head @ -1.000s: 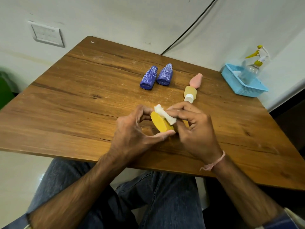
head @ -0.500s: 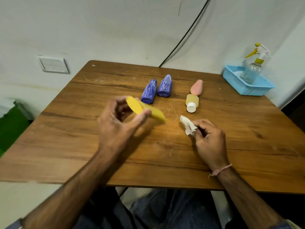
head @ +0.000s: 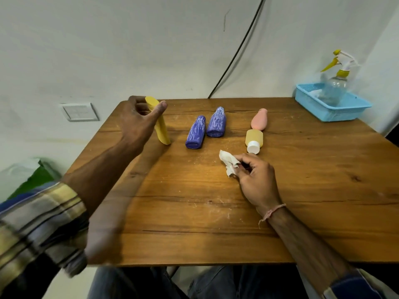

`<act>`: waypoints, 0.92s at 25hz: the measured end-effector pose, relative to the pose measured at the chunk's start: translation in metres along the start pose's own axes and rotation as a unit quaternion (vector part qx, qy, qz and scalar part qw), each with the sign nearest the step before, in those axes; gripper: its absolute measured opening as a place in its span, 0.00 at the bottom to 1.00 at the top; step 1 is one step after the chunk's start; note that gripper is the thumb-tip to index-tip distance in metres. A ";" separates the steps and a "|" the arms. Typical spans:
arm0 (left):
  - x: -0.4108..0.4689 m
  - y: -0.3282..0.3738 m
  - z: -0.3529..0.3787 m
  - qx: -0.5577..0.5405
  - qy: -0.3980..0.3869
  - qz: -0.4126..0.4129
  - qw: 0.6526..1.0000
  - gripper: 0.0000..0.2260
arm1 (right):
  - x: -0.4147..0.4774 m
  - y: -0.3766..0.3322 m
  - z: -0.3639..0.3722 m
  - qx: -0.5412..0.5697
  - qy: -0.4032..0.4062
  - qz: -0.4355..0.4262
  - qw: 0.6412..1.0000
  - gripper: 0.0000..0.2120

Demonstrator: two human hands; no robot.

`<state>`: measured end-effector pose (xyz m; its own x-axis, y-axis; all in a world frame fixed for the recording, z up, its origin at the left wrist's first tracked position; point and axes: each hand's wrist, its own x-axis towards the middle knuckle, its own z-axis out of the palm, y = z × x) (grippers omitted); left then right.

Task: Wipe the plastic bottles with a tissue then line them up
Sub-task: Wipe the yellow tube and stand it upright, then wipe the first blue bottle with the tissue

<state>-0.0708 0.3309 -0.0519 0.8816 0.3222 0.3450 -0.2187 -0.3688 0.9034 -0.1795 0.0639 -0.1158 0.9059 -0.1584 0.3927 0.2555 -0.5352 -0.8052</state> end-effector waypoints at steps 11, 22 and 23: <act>0.020 -0.020 0.020 0.094 -0.070 -0.007 0.993 0.34 | 0.005 0.003 -0.001 0.105 -0.022 0.072 0.992 0.12; -0.004 -0.028 0.021 0.110 0.009 0.004 0.994 0.42 | 0.006 0.004 -0.002 0.131 -0.015 0.093 0.987 0.13; -0.016 -0.028 0.022 0.104 0.047 0.052 0.992 0.40 | 0.006 0.003 -0.002 0.140 -0.013 0.095 0.985 0.12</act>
<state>-0.0694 0.3169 -0.0882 0.8131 0.3495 0.4656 -0.2078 -0.5729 0.7929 -0.1743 0.0593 -0.1150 0.9537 -0.2107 0.2144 0.1602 -0.2472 -0.9556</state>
